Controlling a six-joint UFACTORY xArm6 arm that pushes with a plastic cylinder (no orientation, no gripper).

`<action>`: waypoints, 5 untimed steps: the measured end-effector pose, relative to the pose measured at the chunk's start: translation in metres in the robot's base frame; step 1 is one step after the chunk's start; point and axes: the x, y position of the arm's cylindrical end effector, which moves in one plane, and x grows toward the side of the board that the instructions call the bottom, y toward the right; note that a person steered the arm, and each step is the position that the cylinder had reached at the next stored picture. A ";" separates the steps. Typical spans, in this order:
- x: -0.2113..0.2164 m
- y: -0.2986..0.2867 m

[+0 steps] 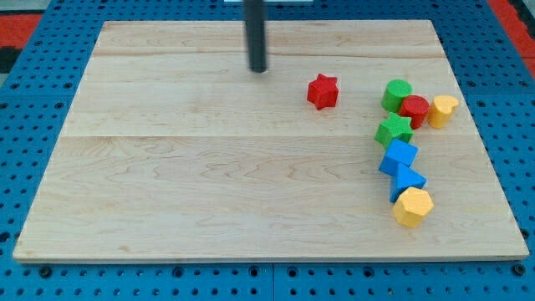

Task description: Move your arm closer to the green circle

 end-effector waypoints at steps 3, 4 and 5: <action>0.030 0.206; 0.039 0.205; 0.064 0.205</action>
